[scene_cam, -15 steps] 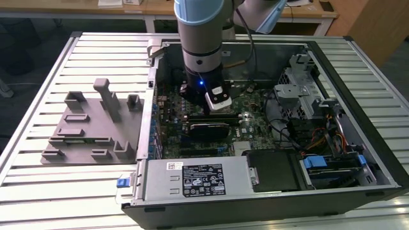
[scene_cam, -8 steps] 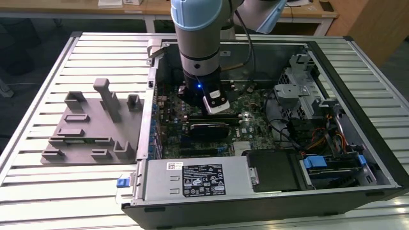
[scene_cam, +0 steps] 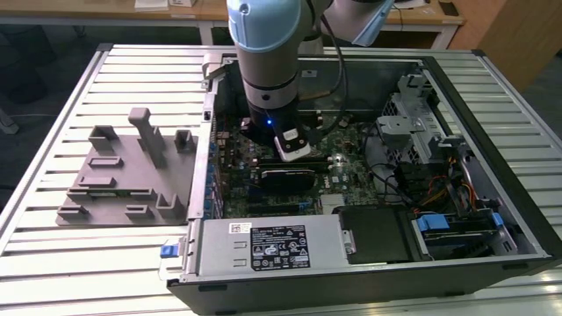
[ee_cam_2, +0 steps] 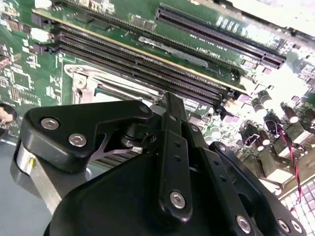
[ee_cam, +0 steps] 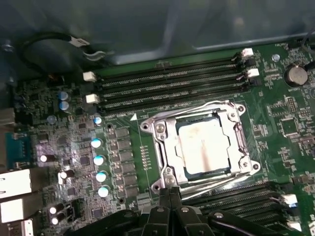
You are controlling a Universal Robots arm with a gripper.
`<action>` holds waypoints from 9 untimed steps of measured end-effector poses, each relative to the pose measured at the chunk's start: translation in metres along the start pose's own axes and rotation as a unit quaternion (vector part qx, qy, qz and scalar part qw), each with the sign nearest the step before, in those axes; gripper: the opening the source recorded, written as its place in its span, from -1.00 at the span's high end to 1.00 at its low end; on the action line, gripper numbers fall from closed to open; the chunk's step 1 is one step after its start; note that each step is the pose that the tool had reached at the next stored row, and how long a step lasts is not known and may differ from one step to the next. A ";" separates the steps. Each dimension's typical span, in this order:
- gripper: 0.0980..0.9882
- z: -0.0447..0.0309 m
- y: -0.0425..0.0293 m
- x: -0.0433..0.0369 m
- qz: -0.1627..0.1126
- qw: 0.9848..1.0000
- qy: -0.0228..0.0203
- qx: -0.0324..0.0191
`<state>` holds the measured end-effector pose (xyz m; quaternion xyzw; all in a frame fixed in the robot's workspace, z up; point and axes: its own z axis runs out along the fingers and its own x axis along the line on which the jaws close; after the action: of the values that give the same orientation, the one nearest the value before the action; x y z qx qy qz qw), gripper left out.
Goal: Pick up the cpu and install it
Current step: 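Install the second cpu locking lever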
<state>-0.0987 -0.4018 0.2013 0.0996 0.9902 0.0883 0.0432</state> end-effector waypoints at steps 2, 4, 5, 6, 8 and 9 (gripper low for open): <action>0.98 0.0001 -0.0016 0.0006 0.000 1.000 0.002 -0.009; 0.98 0.0000 -0.0044 0.0002 0.000 1.000 0.002 -0.012; 0.98 0.0000 -0.0059 0.0000 0.000 1.000 0.003 -0.013; 0.98 0.0000 -0.0072 -0.0002 0.000 1.000 0.003 -0.014; 0.98 -0.0001 -0.0087 -0.0003 0.000 1.000 0.003 -0.015; 0.98 -0.0002 -0.0091 -0.0004 0.001 1.000 0.003 -0.017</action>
<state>-0.1001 -0.4107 0.1998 0.0990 0.9886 0.1052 0.0414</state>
